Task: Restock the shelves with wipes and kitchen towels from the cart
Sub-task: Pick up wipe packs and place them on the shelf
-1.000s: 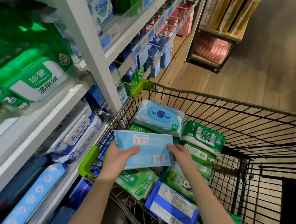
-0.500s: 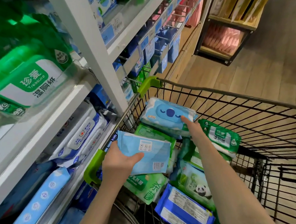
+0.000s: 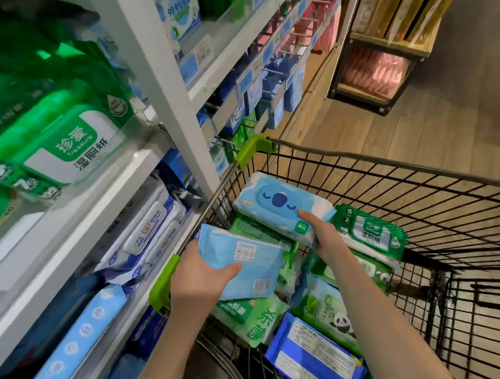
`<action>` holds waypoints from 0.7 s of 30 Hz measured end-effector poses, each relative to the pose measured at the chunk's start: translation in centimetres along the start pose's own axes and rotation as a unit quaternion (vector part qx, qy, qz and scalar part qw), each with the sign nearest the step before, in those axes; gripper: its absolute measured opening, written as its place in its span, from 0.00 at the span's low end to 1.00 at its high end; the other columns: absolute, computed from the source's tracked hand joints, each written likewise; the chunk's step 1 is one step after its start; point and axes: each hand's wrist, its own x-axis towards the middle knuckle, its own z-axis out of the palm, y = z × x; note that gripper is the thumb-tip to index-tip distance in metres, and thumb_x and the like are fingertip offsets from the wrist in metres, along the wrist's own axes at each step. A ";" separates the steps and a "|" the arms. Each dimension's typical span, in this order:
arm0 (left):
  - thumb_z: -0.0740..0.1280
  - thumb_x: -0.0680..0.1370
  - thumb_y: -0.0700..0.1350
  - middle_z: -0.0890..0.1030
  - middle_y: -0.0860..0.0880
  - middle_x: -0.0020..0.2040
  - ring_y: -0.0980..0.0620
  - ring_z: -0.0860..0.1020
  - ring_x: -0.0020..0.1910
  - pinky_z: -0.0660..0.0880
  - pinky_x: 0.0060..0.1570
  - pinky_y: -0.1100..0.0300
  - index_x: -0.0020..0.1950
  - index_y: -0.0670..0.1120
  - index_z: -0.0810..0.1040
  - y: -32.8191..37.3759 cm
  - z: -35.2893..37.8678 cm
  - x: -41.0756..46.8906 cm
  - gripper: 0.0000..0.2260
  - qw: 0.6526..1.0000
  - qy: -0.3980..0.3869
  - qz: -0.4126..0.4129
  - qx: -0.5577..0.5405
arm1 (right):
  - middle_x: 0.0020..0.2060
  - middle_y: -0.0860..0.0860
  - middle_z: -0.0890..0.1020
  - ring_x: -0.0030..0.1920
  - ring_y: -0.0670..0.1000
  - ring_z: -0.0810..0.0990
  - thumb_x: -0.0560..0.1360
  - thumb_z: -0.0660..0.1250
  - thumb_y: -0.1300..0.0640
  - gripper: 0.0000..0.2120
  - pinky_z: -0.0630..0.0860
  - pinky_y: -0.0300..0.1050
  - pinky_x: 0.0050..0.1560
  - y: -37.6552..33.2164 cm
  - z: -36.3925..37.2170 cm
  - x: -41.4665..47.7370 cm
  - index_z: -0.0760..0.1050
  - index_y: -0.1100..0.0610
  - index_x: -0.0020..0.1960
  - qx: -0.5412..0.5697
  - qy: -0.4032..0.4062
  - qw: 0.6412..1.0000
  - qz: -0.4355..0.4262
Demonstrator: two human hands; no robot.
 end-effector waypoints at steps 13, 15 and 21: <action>0.76 0.63 0.55 0.77 0.52 0.51 0.50 0.77 0.48 0.73 0.43 0.57 0.58 0.52 0.70 2.3 -4.0 -6.1 0.27 0.994 0.088 0.057 0.016 | 0.54 0.55 0.80 0.54 0.58 0.78 0.66 0.77 0.48 0.32 0.74 0.53 0.57 -2.5 -3.0 -11.0 0.71 0.60 0.63 -0.027 0.096 0.992 -0.082; 0.76 0.63 0.55 0.77 0.52 0.52 0.49 0.77 0.49 0.73 0.44 0.57 0.59 0.51 0.70 2.7 -4.6 -7.7 0.28 0.993 0.099 0.055 0.012 | 0.55 0.55 0.78 0.55 0.58 0.77 0.66 0.76 0.47 0.34 0.73 0.54 0.60 -2.3 -3.8 -12.8 0.70 0.61 0.65 -0.024 0.085 0.992 -0.087; 0.74 0.62 0.57 0.77 0.53 0.52 0.50 0.77 0.51 0.77 0.49 0.51 0.58 0.54 0.69 2.9 -6.0 -13.5 0.28 0.988 0.140 0.065 -0.018 | 0.58 0.55 0.80 0.57 0.60 0.79 0.50 0.79 0.36 0.52 0.74 0.60 0.62 -1.9 -5.3 -16.6 0.68 0.58 0.67 -0.010 0.035 0.994 -0.107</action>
